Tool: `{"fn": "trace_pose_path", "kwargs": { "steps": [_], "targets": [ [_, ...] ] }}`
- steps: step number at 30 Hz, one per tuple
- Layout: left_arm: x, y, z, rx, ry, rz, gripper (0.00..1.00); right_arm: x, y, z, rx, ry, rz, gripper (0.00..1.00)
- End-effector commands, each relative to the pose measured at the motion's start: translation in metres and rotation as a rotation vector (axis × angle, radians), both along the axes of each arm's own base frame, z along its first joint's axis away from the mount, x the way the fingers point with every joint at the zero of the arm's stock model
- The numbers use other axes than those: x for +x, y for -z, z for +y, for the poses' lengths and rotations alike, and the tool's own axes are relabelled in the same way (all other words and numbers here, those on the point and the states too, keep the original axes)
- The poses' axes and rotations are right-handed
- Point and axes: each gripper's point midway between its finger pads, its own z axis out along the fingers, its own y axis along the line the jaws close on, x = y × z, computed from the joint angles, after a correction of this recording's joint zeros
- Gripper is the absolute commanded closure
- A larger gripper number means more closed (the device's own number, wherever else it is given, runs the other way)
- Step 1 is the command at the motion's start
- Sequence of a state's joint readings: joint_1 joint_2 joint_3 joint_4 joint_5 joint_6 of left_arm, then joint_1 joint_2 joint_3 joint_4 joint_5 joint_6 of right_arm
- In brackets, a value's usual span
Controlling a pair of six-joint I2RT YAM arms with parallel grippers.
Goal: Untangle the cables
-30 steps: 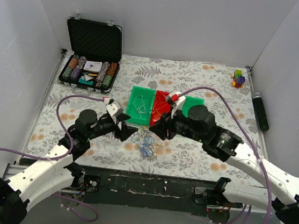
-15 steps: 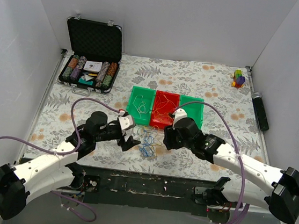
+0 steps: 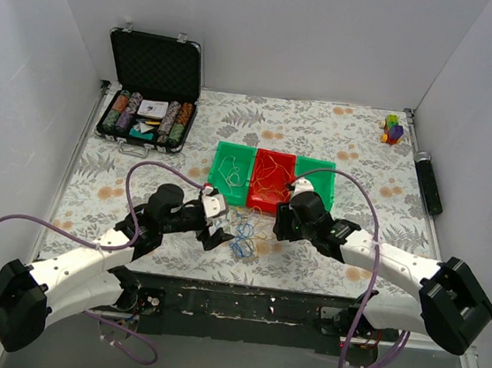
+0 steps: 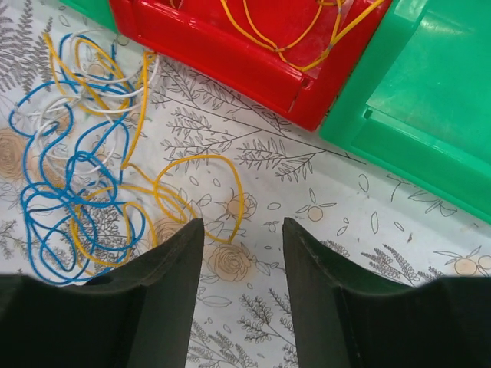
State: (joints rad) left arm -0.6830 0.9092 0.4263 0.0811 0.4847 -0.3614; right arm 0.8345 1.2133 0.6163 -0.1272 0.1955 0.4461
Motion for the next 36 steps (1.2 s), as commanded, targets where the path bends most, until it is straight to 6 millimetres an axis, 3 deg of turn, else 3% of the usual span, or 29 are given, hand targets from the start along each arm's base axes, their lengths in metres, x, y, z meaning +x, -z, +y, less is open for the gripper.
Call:
{"fn": "trace_pose_path", "kwargs": {
  "steps": [1,8,10,11,14,18,23,27,36],
  "targets": [
    [0.01,-0.023,-0.005,-0.033,-0.006,-0.074,0.15,0.011,0.008,0.011,0.054,0.014,0.002,0.5],
    [0.012,-0.032,-0.005,-0.049,-0.016,-0.089,0.15,0.009,0.017,0.016,0.079,0.005,0.021,0.72],
    [0.011,-0.032,-0.005,-0.052,-0.014,-0.085,0.15,0.009,0.01,0.017,0.095,0.003,0.007,0.84],
    [0.01,-0.03,-0.005,-0.05,-0.015,-0.083,0.14,0.01,0.002,0.018,0.108,-0.001,-0.008,0.95],
    [0.01,-0.028,-0.004,-0.055,-0.029,-0.07,0.14,0.008,-0.037,0.029,0.194,-0.051,-0.074,0.99],
    [0.016,-0.027,-0.002,-0.086,-0.089,-0.038,0.11,-0.007,-0.109,0.045,0.334,-0.185,-0.196,0.99],
    [0.036,-0.039,0.004,-0.166,-0.229,-0.027,0.09,-0.04,-0.174,0.052,0.439,-0.368,-0.257,0.99],
    [0.029,-0.04,0.0,-0.173,-0.191,-0.005,0.05,-0.053,-0.224,0.055,0.529,-0.441,-0.325,0.99],
    [0.021,-0.039,-0.003,-0.168,-0.147,0.014,0.02,-0.07,-0.293,0.063,0.658,-0.546,-0.401,0.99]
  ]
}}
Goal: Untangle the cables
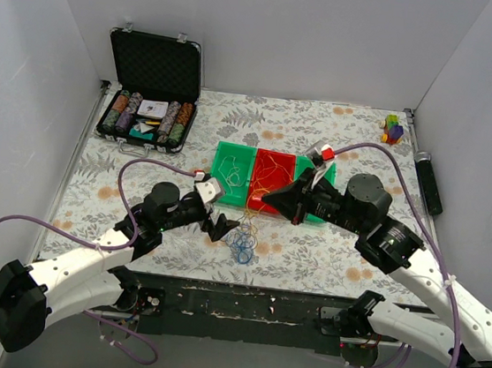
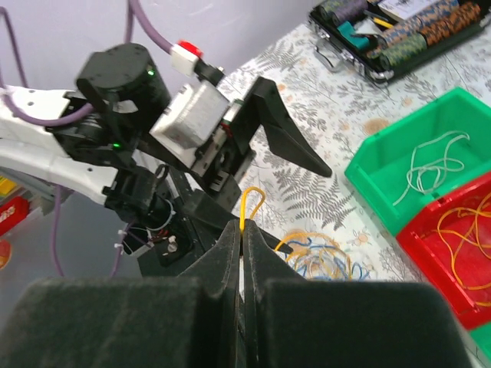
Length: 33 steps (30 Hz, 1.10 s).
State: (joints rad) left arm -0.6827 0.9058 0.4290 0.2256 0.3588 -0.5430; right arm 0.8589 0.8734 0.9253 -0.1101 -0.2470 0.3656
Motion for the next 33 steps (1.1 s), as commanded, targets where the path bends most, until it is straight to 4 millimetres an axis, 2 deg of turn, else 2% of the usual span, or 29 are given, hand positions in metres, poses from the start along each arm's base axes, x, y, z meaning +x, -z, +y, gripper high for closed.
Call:
{"fn": "trace_pose_path", "kwargs": {
  "steps": [1,8,11,15,16,19,20,21,22,26,29,33],
  "targets": [
    [-0.005,-0.008,-0.002,-0.026,0.028,-0.001,0.02,-0.015,-0.046,0.005,0.09,-0.084,-0.064,0.99],
    [-0.009,-0.013,-0.006,-0.061,0.046,0.027,0.02,-0.027,-0.066,0.011,0.138,-0.142,-0.083,0.99],
    [-0.019,-0.016,-0.01,-0.073,0.101,0.044,0.02,-0.031,-0.075,0.012,0.157,-0.154,-0.096,0.99],
    [-0.031,-0.02,-0.017,-0.104,0.168,0.08,0.02,-0.037,-0.098,0.015,0.199,-0.181,-0.129,0.99],
    [-0.033,-0.021,-0.018,-0.107,0.183,0.082,0.1,-0.039,-0.105,0.015,0.211,-0.187,-0.139,0.99],
    [-0.032,-0.019,-0.017,-0.1,0.18,0.073,0.49,-0.042,-0.119,0.016,0.229,-0.195,-0.164,0.99],
    [-0.031,-0.017,-0.016,-0.093,0.169,0.07,0.59,-0.042,-0.122,0.015,0.226,-0.192,-0.17,0.99],
    [-0.032,-0.014,-0.015,-0.079,0.174,0.062,0.65,-0.042,-0.126,0.015,0.224,-0.187,-0.181,0.99],
    [-0.032,-0.009,-0.013,-0.062,0.175,0.06,0.66,-0.041,-0.13,0.013,0.225,-0.179,-0.191,0.99],
    [-0.035,0.002,-0.009,-0.029,0.177,0.047,0.58,-0.04,-0.15,0.005,0.237,-0.148,-0.247,0.99],
    [-0.036,0.008,-0.006,-0.012,0.178,0.042,0.58,-0.041,-0.165,0.002,0.253,-0.145,-0.278,0.99],
    [-0.035,0.011,-0.004,0.005,0.177,0.024,0.66,-0.045,-0.182,0.001,0.278,-0.158,-0.307,0.99]
  ]
}}
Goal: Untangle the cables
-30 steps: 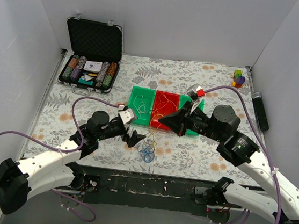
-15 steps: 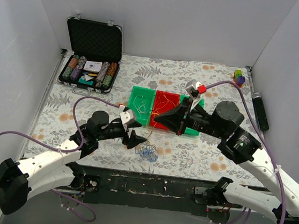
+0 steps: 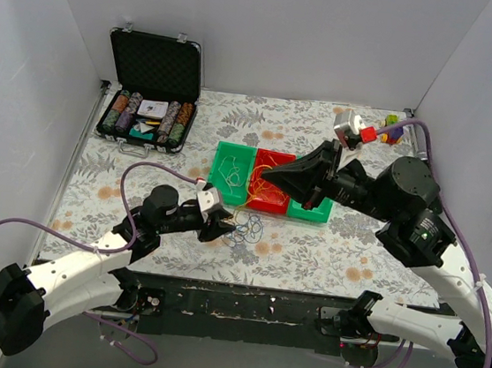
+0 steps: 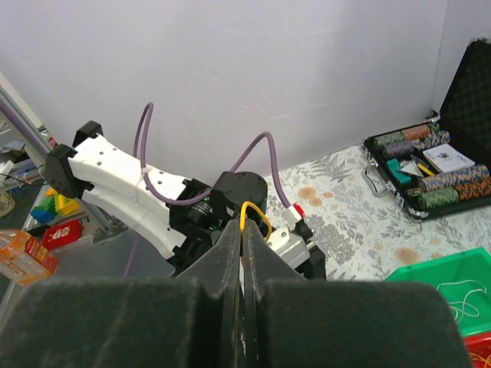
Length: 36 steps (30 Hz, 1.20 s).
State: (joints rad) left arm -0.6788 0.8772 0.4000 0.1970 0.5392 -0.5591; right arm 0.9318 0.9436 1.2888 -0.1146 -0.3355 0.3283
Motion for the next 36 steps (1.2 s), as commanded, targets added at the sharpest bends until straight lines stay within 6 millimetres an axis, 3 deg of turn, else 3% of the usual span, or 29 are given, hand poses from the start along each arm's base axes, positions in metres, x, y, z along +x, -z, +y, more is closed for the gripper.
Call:
{"fn": "trace_pose_path", "kwargs": {
  "steps": [1,15,19,25,28,29,31,32,36],
  "targets": [
    [-0.001,0.005,0.005,0.029,0.011,-0.043,0.68,-0.007,-0.044,-0.01,0.085,0.005,-0.097,0.99],
    [-0.006,0.039,0.021,0.138,0.018,-0.082,0.74,0.002,-0.125,-0.038,0.166,0.156,-0.265,0.99],
    [-0.006,0.041,0.023,0.15,0.015,-0.098,0.76,0.005,-0.129,-0.032,0.163,0.146,-0.265,0.99],
    [-0.005,0.046,0.029,0.168,0.002,-0.109,1.0,0.008,-0.14,-0.037,0.171,0.182,-0.29,0.99],
    [-0.003,0.053,0.034,0.188,-0.017,-0.117,1.0,0.008,-0.158,-0.045,0.181,0.211,-0.325,0.99],
    [-0.001,0.053,0.036,0.189,-0.026,-0.116,0.91,0.008,-0.162,-0.046,0.184,0.214,-0.331,0.99],
    [0.002,0.045,0.037,0.165,-0.049,-0.103,0.24,0.008,-0.164,-0.045,0.182,0.209,-0.332,0.99],
    [0.005,0.038,0.036,0.146,-0.064,-0.098,0.02,0.009,-0.162,-0.042,0.178,0.203,-0.326,0.99],
    [0.01,-0.009,0.028,0.044,-0.083,-0.077,0.02,0.013,-0.142,-0.028,0.15,0.168,-0.283,0.99]
  ]
}}
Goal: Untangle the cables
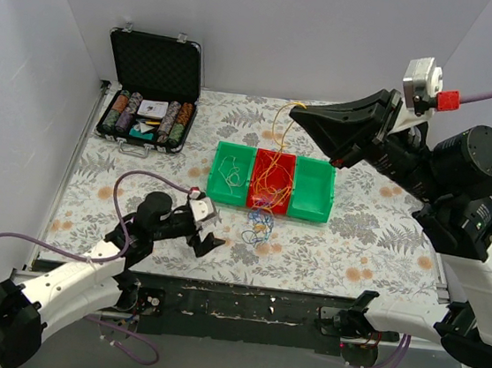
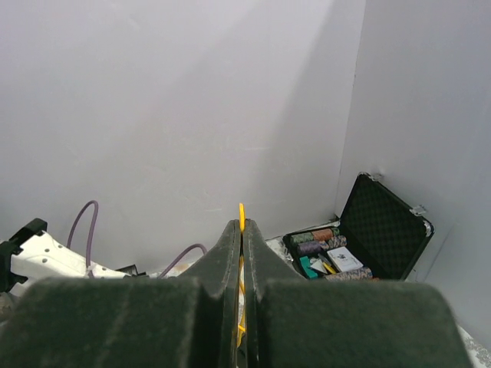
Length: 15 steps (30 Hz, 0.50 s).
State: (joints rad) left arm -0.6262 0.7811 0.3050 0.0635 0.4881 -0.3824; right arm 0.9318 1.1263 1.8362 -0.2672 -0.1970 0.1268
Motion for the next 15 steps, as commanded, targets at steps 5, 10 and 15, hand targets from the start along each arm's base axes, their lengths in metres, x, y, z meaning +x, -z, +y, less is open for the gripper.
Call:
{"fn": "trace_pose_path", "kwargs": {
  "steps": [5,10,15],
  "targets": [
    [-0.002,-0.101,-0.027,-0.239,0.055,0.054,0.02,-0.006,0.012,0.012,0.016,-0.071,0.022,0.99],
    [-0.015,-0.104,-0.045,-0.294,0.163,0.107,0.02,-0.013,0.007,0.015,0.043,-0.115,0.024,0.99],
    [-0.012,-0.086,-0.052,-0.268,0.17,0.08,0.02,-0.022,-0.002,0.017,0.064,-0.175,0.015,0.99]
  ]
}}
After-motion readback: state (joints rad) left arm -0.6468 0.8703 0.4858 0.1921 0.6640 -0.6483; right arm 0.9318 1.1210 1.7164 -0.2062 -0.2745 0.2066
